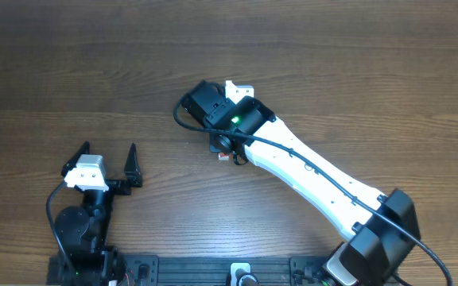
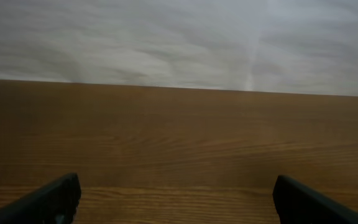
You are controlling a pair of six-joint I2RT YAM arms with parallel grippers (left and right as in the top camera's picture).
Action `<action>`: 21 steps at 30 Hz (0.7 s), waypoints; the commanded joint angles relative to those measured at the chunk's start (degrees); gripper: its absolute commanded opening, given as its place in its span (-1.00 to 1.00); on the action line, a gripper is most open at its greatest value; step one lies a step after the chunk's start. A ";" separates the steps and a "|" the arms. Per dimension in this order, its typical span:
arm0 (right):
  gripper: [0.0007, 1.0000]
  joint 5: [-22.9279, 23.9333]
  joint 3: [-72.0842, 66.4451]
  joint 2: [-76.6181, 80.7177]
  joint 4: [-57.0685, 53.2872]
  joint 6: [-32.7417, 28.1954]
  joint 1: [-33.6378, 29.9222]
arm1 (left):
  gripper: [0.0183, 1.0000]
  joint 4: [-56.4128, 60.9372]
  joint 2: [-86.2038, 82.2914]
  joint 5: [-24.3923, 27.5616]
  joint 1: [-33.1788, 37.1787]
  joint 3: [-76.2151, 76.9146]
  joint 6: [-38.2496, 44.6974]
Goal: Stack Cubes
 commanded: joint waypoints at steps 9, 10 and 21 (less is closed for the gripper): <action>-0.98 -6.64 1.68 8.04 3.52 -4.74 0.20 | 1.00 0.13 -0.42 0.37 0.33 -0.39 0.26; -0.98 -6.88 1.68 8.07 3.69 -4.87 0.20 | 1.00 0.13 -0.42 0.37 0.33 -0.39 0.26; -0.98 -7.37 1.68 8.39 3.91 -5.99 0.15 | 1.00 0.13 -0.42 0.37 0.33 -0.39 0.26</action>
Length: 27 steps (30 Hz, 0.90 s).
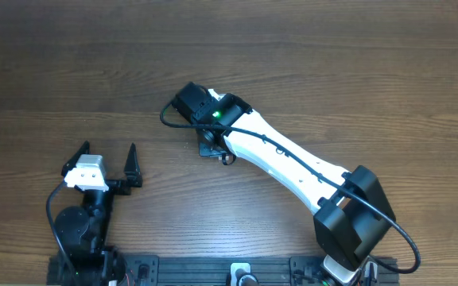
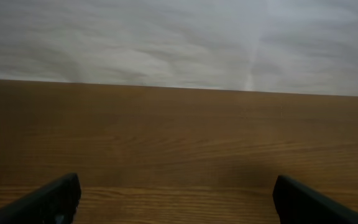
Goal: Stack Cubes
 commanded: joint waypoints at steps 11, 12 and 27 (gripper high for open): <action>-0.98 -0.68 1.27 1.90 1.64 -1.14 -0.39 | 1.00 0.13 -0.42 0.37 0.33 -0.39 0.26; -0.98 -0.70 1.25 1.92 1.60 -1.14 -0.44 | 1.00 0.13 -0.42 0.37 0.33 -0.39 0.26; -0.98 -0.68 1.20 2.75 1.29 0.24 -0.85 | 1.00 0.13 -0.42 0.37 0.33 -0.39 0.26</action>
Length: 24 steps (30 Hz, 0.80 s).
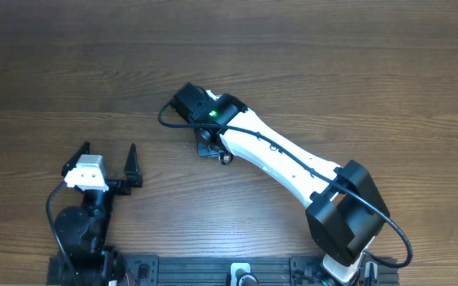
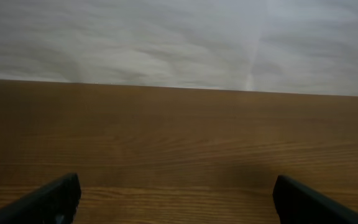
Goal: Stack Cubes
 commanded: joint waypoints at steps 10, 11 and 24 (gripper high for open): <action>-0.97 -0.24 1.07 0.81 -0.22 1.64 -0.76 | 1.00 0.13 -0.42 0.37 0.33 -0.39 0.26; -0.97 -0.24 1.07 0.81 -0.22 1.81 -0.76 | 1.00 0.13 -0.42 0.37 0.33 -0.39 0.26; -0.96 -0.24 0.76 1.01 -0.20 2.49 -0.74 | 1.00 0.13 -0.42 0.37 0.33 -0.39 0.26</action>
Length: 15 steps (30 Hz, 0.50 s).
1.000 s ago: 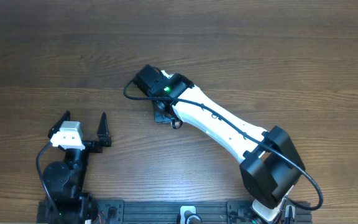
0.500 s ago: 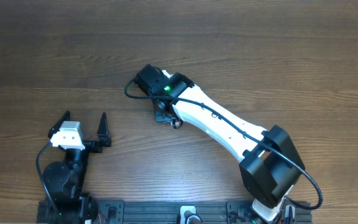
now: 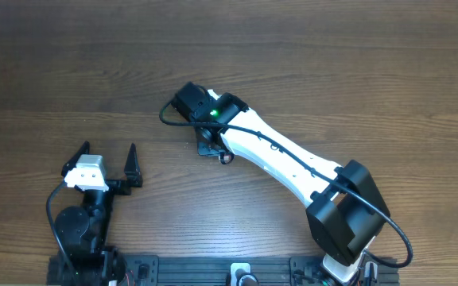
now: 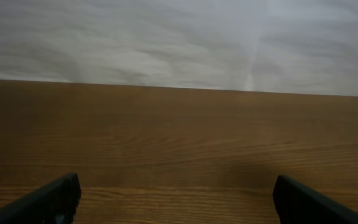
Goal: Stack Cubes
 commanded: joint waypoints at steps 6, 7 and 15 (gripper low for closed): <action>-0.96 -0.09 0.74 1.73 0.00 1.03 -0.46 | 1.00 0.13 -0.42 0.37 0.33 -0.39 0.26; -0.96 -0.09 0.74 1.79 0.00 1.03 -0.46 | 1.00 0.13 -0.42 0.37 0.33 -0.39 0.26; -0.95 -0.07 0.74 2.08 0.20 1.03 -0.52 | 1.00 0.13 -0.42 0.37 0.33 -0.39 0.26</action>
